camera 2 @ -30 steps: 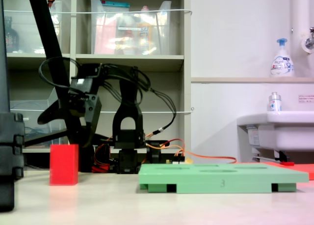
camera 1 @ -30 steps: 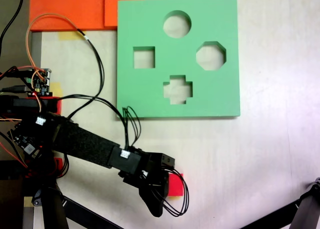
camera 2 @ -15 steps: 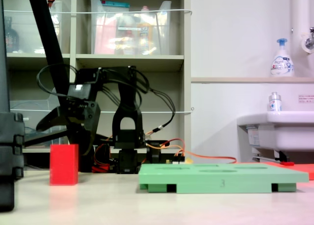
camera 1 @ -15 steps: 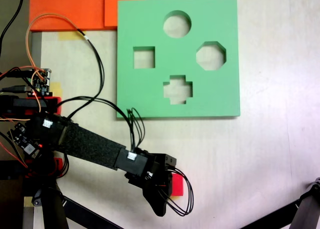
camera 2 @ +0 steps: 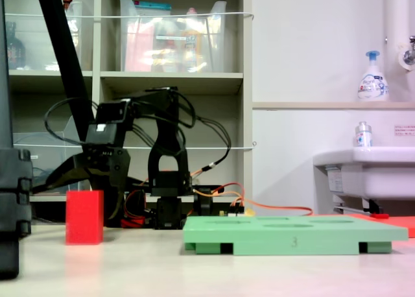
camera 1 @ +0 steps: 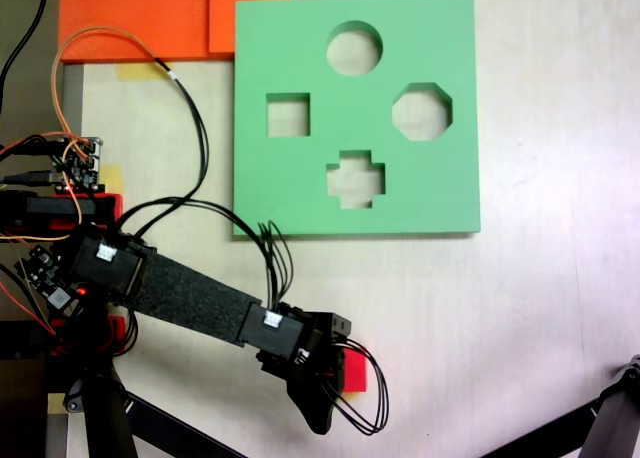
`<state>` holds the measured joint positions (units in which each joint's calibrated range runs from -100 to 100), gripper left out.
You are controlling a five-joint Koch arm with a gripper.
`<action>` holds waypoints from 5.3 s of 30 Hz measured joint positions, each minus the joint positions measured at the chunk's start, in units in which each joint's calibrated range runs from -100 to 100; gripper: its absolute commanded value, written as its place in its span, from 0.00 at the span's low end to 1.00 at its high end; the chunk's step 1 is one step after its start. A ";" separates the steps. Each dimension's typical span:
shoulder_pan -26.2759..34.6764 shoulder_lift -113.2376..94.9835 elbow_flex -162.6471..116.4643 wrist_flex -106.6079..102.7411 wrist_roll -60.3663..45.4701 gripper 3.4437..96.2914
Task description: Put the square block into the corresponding hole
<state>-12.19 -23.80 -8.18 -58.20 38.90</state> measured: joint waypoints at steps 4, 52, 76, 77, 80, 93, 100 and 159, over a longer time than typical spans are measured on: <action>-0.20 0.96 0.00 0.39 -0.73 0.84; -0.59 3.56 -1.08 2.15 -2.34 0.12; 0.34 -20.11 -2.94 -7.93 -0.68 0.12; 0.73 -21.61 -2.84 -8.91 -0.39 0.12; 1.90 -25.31 0.59 -13.41 0.44 0.12; 10.65 -42.82 2.35 -21.34 12.50 0.15; 17.19 -42.82 2.35 -21.34 19.68 0.15; 37.90 -0.41 16.95 -20.66 34.92 0.15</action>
<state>25.71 -24.21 8.77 -78.85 73.82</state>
